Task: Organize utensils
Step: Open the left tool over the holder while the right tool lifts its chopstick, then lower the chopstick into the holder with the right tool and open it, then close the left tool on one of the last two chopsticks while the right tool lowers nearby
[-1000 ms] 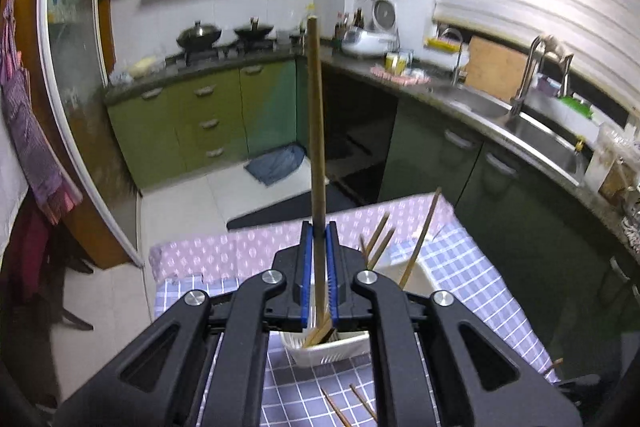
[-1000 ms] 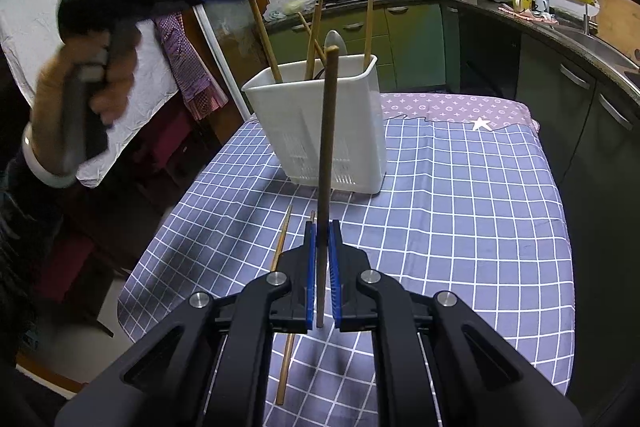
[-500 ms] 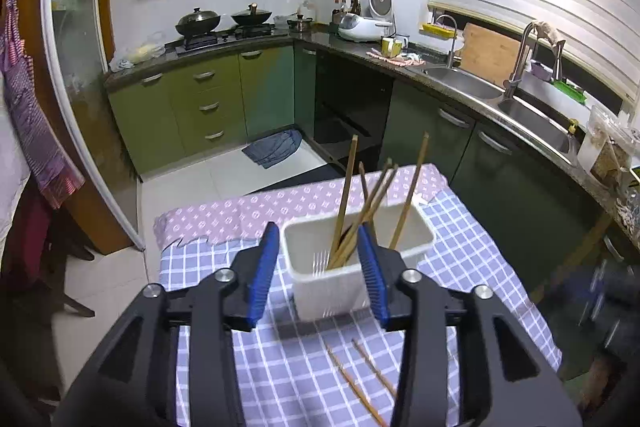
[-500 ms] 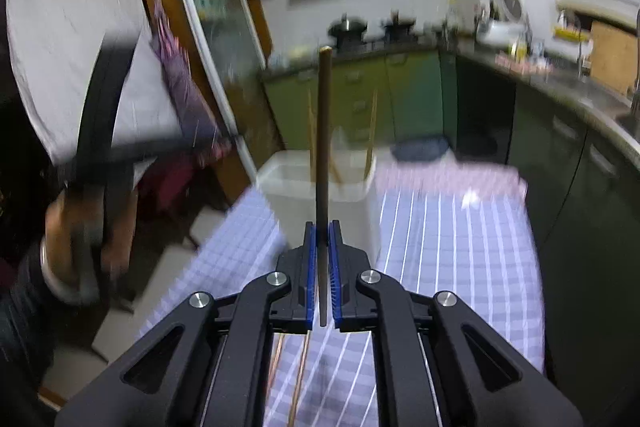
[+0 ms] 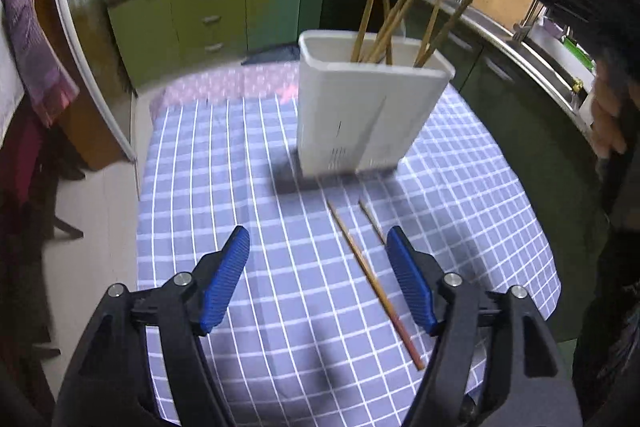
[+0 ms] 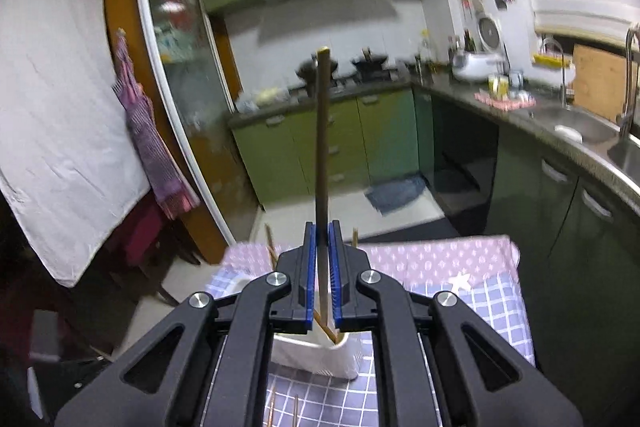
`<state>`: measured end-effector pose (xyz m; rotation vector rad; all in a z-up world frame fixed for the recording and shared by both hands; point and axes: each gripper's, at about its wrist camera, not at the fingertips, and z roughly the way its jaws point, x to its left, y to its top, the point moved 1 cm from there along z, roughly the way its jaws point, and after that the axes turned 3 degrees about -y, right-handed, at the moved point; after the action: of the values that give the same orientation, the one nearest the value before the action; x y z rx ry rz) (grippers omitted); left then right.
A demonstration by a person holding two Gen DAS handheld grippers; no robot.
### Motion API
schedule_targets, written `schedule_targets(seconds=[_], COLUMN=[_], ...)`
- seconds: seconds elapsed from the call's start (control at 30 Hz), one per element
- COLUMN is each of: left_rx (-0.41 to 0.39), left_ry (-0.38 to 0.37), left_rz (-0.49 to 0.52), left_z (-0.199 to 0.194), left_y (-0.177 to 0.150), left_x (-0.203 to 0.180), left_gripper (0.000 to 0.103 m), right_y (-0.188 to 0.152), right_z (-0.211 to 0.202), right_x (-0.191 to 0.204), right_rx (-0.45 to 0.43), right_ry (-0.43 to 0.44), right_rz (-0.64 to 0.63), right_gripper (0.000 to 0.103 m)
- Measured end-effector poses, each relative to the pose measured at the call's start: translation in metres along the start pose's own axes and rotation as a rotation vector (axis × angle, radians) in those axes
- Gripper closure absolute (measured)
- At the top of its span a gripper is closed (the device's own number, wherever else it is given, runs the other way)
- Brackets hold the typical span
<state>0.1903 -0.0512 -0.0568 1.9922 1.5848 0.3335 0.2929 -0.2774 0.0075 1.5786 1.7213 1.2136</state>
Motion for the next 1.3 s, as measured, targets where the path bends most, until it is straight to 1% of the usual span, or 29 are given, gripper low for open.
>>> schedule_targets(seconds=[0.13, 0.23, 0.27, 0.33, 0.4, 0.43, 0.5, 0.63, 0.7, 0.8, 0.87, 0.93, 0.97, 1.0, 1.03, 1.07, 1.1, 1.2, 1.27, 1.3], left_rx=[0.007, 0.008, 0.009, 0.018, 0.039, 0.053, 0.075, 0.122, 0.147, 0.201, 0.244, 0.304, 0.325, 0.348, 0.364, 0.382, 0.403, 0.435, 0.444, 0.452], left_ry=[0.004, 0.002, 0.003, -0.002, -0.012, -0.019, -0.028, -0.025, -0.024, -0.011, -0.007, 0.005, 0.013, 0.026, 0.036, 0.042, 0.045, 0.078, 0.093, 0.098], left_rz=[-0.011, -0.005, -0.001, -0.001, -0.002, -0.006, -0.011, -0.035, -0.045, -0.062, -0.081, -0.098, -0.105, -0.117, -0.129, -0.143, -0.156, -0.170, -0.175, -0.179], left_z=[0.003, 0.003, 0.003, 0.007, 0.012, 0.016, 0.024, 0.041, 0.050, 0.067, 0.077, 0.091, 0.096, 0.102, 0.105, 0.109, 0.113, 0.123, 0.128, 0.131], left_y=[-0.007, -0.003, -0.003, -0.001, 0.001, 0.000, -0.001, -0.003, -0.006, -0.010, -0.012, -0.015, -0.016, -0.017, -0.017, -0.018, -0.018, -0.015, -0.013, -0.012], left_x=[0.002, -0.002, -0.003, -0.007, -0.010, -0.012, -0.013, -0.016, -0.017, -0.021, -0.022, -0.026, -0.026, -0.027, -0.027, -0.028, -0.028, -0.034, -0.038, -0.040], left_gripper=[0.035, 0.034, 0.034, 0.034, 0.034, 0.034, 0.034, 0.034, 0.034, 0.034, 0.035, 0.037, 0.040, 0.044, 0.047, 0.054, 0.057, 0.062, 0.062, 0.064], right_y=[-0.015, -0.022, -0.022, -0.021, -0.022, -0.026, -0.037, -0.084, -0.117, -0.154, -0.176, -0.189, -0.193, -0.194, -0.197, -0.197, -0.198, -0.203, -0.202, -0.204], right_z=[0.027, 0.035, 0.034, 0.025, 0.006, -0.006, -0.021, -0.030, -0.024, -0.014, -0.004, 0.003, 0.006, 0.007, 0.009, 0.010, 0.010, 0.010, 0.011, 0.011], right_x=[-0.001, 0.001, 0.002, 0.004, 0.003, 0.004, 0.003, -0.006, -0.012, -0.017, -0.025, -0.031, -0.034, -0.035, -0.036, -0.037, -0.038, -0.040, -0.044, -0.046], right_rx=[0.058, 0.081, 0.077, 0.055, 0.030, 0.020, 0.031, 0.139, 0.216, 0.281, 0.340, 0.385, 0.399, 0.407, 0.427, 0.436, 0.440, 0.454, 0.458, 0.460], right_ry=[-0.017, -0.018, -0.016, -0.008, 0.018, 0.029, 0.035, 0.007, -0.023, -0.087, -0.097, -0.095, -0.100, -0.105, -0.110, -0.107, -0.104, -0.105, -0.105, -0.105], right_rz=[-0.002, -0.022, -0.027, -0.025, -0.020, -0.026, -0.037, -0.054, -0.072, -0.104, -0.097, -0.091, -0.091, -0.094, -0.104, -0.104, -0.105, -0.117, -0.114, -0.110], right_gripper=[0.095, 0.092, 0.091, 0.090, 0.088, 0.086, 0.083, 0.083, 0.083, 0.083, 0.083, 0.082, 0.082, 0.077, 0.075, 0.073, 0.073, 0.073, 0.073, 0.073])
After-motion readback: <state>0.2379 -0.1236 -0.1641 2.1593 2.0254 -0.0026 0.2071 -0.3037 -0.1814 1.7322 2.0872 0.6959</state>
